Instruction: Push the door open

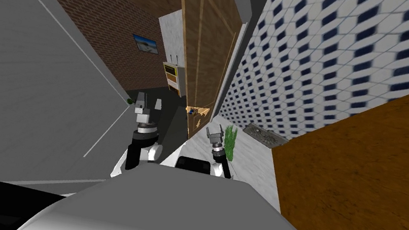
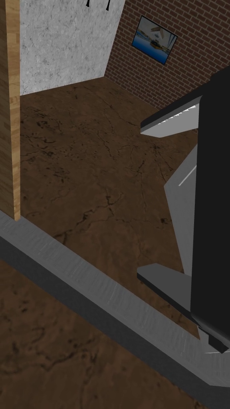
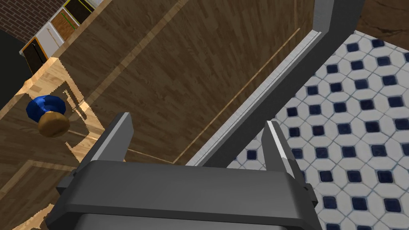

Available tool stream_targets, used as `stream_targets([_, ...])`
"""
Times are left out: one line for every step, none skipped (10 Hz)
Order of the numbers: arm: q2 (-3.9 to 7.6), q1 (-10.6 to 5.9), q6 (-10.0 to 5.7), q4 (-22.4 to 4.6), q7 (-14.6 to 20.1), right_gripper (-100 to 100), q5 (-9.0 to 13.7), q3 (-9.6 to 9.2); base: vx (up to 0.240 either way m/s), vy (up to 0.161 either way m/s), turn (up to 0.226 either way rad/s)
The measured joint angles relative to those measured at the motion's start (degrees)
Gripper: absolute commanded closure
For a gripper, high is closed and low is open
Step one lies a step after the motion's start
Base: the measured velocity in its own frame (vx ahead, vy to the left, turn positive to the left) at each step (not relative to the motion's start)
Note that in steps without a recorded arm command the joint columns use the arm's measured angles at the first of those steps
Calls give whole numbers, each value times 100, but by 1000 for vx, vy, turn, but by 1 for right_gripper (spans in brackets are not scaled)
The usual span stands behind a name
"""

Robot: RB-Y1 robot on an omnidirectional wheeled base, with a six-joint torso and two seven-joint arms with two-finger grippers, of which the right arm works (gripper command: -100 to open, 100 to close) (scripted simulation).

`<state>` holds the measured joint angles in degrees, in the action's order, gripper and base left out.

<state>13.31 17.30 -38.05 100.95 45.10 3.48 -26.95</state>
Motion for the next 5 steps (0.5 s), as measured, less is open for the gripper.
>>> stream_targets([44, -53, -50, -123, 140, -100, 7, -85, 103, 13, -21])
stream_targets([84, -88, -91, -209, 274, -100, 9, -179, 100, 13, -25])
stream_targets([134, -152, -96, -279, 418, -100, 23, -254, 101, 5, -29])
stream_targets([169, -189, -101, -343, 551, -100, 25, -347, 90, 11, -20])
stream_targets([220, -216, -171, -464, 686, -100, 26, -443, 97, 15, -21])
